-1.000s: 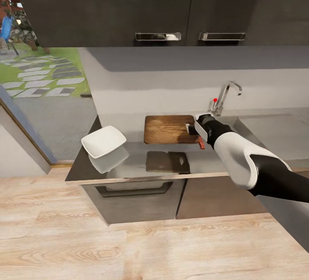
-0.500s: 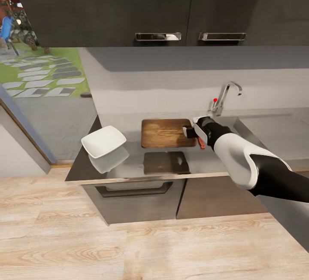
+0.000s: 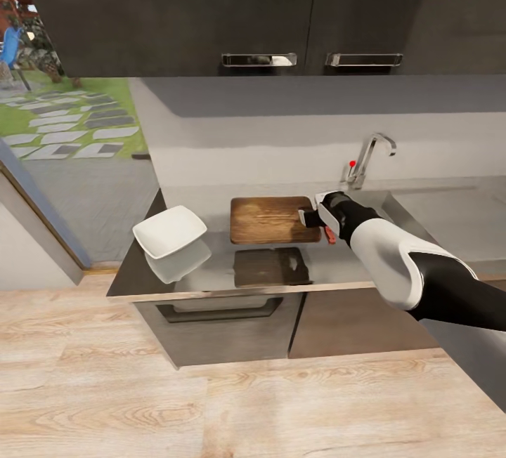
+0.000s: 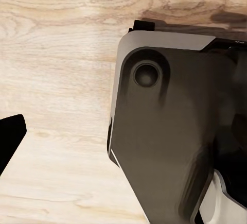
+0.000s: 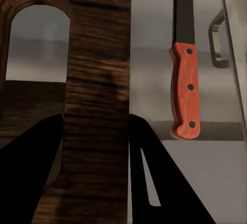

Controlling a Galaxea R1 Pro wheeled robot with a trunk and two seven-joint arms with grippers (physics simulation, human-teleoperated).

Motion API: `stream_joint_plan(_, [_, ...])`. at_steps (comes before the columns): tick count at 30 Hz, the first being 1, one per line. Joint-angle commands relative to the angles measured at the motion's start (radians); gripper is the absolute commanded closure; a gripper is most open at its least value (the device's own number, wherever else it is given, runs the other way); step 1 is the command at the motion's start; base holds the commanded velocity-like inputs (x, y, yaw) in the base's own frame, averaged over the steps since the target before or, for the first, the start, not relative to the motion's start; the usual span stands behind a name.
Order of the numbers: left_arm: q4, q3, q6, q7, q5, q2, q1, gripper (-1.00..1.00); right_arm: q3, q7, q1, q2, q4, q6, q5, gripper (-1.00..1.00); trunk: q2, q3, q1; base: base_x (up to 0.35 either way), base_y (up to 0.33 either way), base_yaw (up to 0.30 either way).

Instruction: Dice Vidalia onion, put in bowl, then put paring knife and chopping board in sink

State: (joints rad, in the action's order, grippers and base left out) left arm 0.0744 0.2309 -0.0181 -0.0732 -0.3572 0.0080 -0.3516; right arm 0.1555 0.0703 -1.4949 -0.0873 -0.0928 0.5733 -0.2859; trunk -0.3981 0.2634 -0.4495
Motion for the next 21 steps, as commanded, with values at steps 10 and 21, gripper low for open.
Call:
stream_joint_plan(10, [0.002,0.008,-0.002,0.000,-0.008,0.000,-0.001,-1.00,0.011,0.006,-0.001,-0.002,-0.006,0.064,-0.009,1.00,-0.002,0.002,-0.001,0.001,0.000,0.000])
stream_joint_plan(21, [0.002,0.008,-0.002,0.000,-0.008,0.002,-0.001,-1.00,0.010,0.008,-0.001,-0.004,-0.005,0.065,-0.009,1.00,-0.002,0.002,-0.001,0.157,0.000,0.000])
